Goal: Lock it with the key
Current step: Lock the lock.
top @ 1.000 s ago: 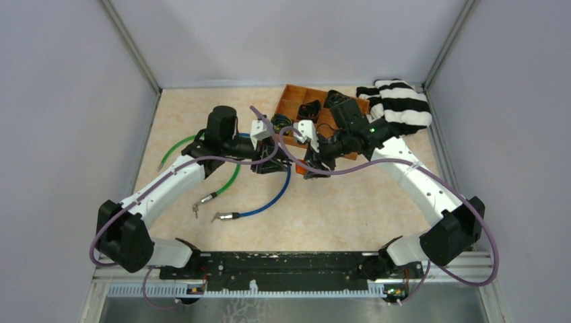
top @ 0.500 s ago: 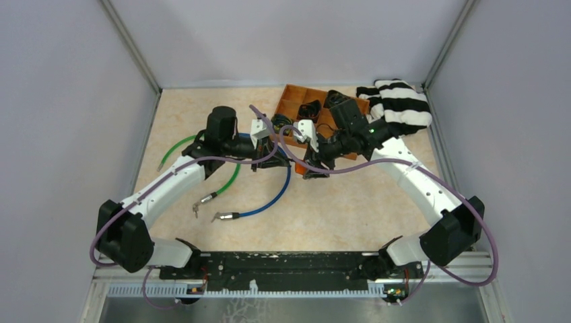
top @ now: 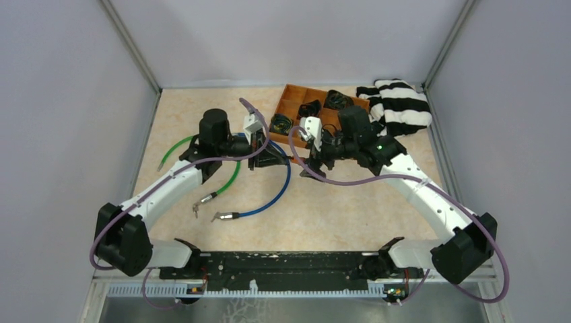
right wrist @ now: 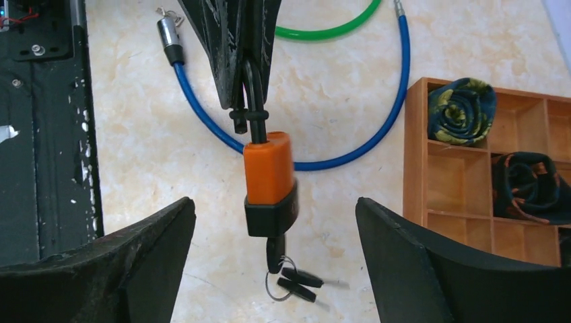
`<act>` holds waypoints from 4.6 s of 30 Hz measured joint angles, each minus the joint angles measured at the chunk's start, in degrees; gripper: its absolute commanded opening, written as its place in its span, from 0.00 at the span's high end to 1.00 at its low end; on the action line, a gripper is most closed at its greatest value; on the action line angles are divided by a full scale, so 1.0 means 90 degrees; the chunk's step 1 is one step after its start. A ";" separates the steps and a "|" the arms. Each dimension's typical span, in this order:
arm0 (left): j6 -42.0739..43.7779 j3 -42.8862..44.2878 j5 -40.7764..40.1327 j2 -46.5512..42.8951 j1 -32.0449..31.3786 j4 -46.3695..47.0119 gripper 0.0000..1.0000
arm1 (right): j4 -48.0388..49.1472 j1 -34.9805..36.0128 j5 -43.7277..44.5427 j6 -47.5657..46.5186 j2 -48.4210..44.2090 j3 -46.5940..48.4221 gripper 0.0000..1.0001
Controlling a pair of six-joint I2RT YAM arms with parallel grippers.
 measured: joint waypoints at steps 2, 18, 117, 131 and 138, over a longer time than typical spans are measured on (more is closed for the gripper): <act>-0.0153 -0.0022 0.0051 -0.0044 0.0032 0.0151 1.00 | 0.0180 0.0000 0.0027 0.0063 -0.0168 -0.0141 0.11; -0.2504 -0.0920 0.0464 -0.0168 0.0192 0.2975 1.00 | 0.1421 0.0000 -0.0804 0.0840 -0.0284 -0.0777 0.45; -0.3495 -0.1688 0.0070 0.0007 0.0325 0.5190 1.00 | 0.3111 -0.0420 -0.2756 0.3752 0.0614 -0.0719 1.00; -0.3436 -0.1688 -0.0029 0.0039 0.0311 0.5190 1.00 | 0.2759 -0.0420 -0.2650 0.3645 0.0682 -0.0508 1.00; -0.3412 -0.1688 -0.0029 0.0056 0.0291 0.5185 1.00 | 0.2684 -0.0420 -0.2635 0.3599 0.0682 -0.0503 1.00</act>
